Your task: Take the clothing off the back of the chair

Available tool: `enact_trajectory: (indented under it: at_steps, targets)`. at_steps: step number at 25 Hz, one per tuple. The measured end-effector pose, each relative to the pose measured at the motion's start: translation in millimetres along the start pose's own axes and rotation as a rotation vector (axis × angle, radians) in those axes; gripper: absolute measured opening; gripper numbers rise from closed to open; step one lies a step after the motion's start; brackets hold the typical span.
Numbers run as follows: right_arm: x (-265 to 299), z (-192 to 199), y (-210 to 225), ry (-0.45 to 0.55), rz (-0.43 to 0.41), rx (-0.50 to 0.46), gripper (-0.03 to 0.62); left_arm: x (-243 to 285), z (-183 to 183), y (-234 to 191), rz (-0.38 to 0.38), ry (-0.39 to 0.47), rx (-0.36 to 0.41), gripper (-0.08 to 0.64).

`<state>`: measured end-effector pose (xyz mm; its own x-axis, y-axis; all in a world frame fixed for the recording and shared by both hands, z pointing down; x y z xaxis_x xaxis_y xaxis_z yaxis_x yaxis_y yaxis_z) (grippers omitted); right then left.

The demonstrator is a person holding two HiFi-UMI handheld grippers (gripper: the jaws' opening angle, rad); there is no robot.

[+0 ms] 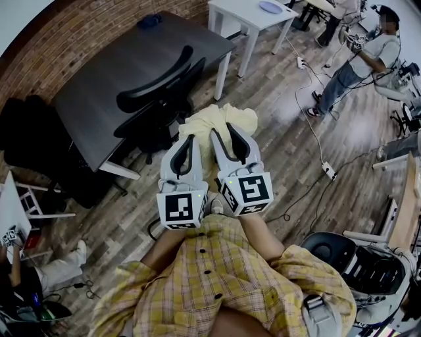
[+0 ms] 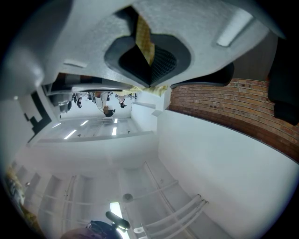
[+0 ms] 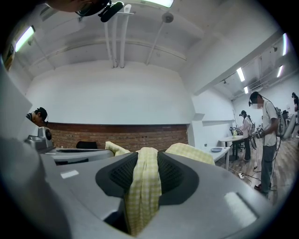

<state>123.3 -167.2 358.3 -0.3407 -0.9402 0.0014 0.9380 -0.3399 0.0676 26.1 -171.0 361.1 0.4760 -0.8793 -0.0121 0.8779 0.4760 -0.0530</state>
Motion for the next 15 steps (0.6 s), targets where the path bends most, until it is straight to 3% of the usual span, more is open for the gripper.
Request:
enact_trajectory:
  at_steps: [15]
  targets:
    - [6,-5,2,-0.013,-0.021,0.007,0.138,9,-4,-1,-0.017,-0.013,-0.014,0.000]
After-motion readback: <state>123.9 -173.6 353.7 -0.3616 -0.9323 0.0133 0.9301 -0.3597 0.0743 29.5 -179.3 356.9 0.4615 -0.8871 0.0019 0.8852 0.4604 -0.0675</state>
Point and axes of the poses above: the fingertips, and each gripper's own axes: x forward along the fingers, y to its right, z out of its underside, the point moved 4 cm from there along -x, backward along the fingers, and after that the axes turned 9 degrees about -z, right-handed, at the moved point
